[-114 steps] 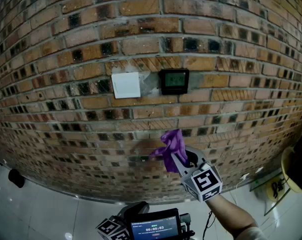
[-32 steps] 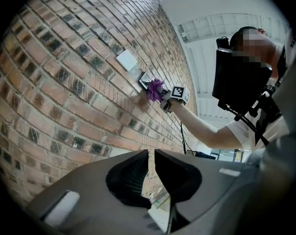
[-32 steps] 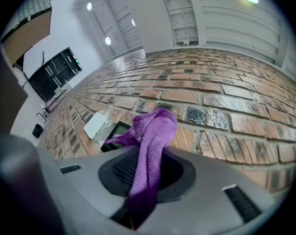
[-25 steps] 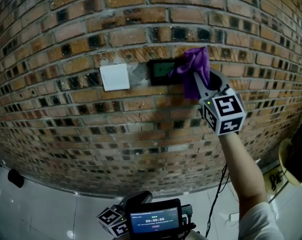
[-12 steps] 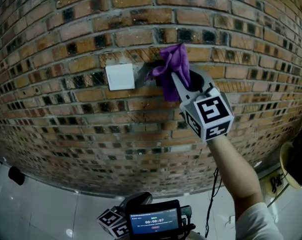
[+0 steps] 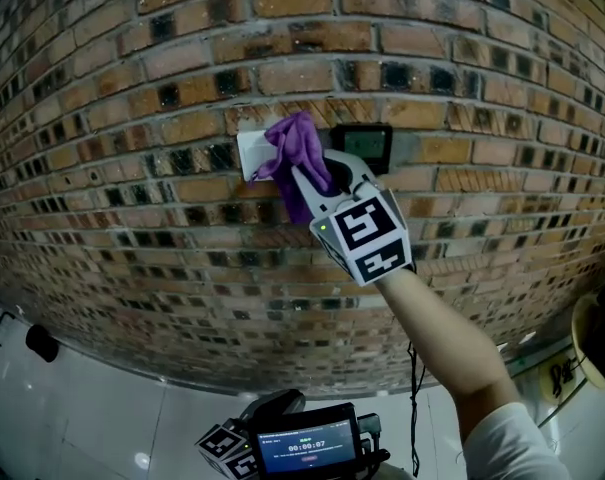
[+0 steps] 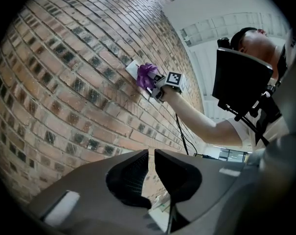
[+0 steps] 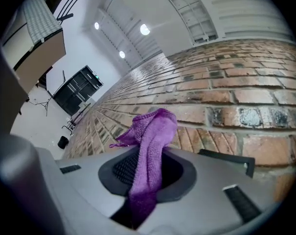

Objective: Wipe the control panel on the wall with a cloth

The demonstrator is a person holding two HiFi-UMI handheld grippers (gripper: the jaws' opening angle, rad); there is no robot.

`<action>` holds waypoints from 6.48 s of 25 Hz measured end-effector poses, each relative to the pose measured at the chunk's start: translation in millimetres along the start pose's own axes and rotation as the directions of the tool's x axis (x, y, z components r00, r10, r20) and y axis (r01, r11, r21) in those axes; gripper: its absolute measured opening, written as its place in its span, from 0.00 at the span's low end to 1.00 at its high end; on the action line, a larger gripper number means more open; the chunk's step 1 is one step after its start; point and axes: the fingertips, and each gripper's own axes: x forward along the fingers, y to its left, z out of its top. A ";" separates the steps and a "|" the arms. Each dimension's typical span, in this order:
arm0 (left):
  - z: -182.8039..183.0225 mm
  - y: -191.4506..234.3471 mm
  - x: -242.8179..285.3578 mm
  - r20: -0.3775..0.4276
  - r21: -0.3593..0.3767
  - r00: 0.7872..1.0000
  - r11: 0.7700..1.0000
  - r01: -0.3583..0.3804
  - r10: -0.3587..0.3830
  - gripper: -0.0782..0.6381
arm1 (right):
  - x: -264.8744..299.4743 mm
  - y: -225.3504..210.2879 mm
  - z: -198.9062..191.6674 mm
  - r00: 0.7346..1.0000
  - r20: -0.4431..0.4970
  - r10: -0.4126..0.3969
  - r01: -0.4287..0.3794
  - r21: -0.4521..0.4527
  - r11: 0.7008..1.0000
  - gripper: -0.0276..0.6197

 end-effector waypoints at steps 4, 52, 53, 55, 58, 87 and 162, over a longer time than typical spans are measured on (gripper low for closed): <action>2.7 2.9 -5.4 0.009 0.002 1.000 1.000 -0.017 0.017 0.16 | 9.5 9.6 -6.2 1.000 -0.020 0.023 -0.023 0.003 1.000 0.17; -17.2 -30.7 41.7 -0.072 -0.006 0.989 0.991 0.131 -0.131 0.16 | -114.0 -134.7 -43.4 0.947 -0.107 -0.304 0.293 -0.106 0.950 0.17; -17.7 -31.4 42.4 -0.074 -0.007 0.988 0.991 0.133 -0.133 0.16 | -116.8 -137.0 -44.7 0.945 -0.110 -0.309 0.298 -0.107 0.949 0.17; -18.5 -33.0 43.8 -0.077 -0.010 0.988 0.991 0.137 -0.137 0.16 | -122.1 -140.8 -47.0 0.941 -0.115 -0.317 0.305 -0.110 0.946 0.17; -20.6 -35.0 45.3 -0.083 -0.012 0.986 0.989 0.145 -0.145 0.16 | -130.5 -144.6 -47.5 0.937 -0.118 -0.328 0.316 -0.109 0.942 0.17; -21.9 -37.7 45.5 -0.095 -0.019 0.984 0.989 0.147 -0.148 0.16 | -178.1 -104.1 -53.8 0.946 -0.127 -0.297 0.291 -0.065 0.955 0.17; -19.4 -26.3 45.9 -0.094 -0.038 0.983 0.987 0.157 -0.160 0.16 | -286.2 34.3 -173.5 0.891 -0.408 -0.199 0.323 0.262 0.909 0.17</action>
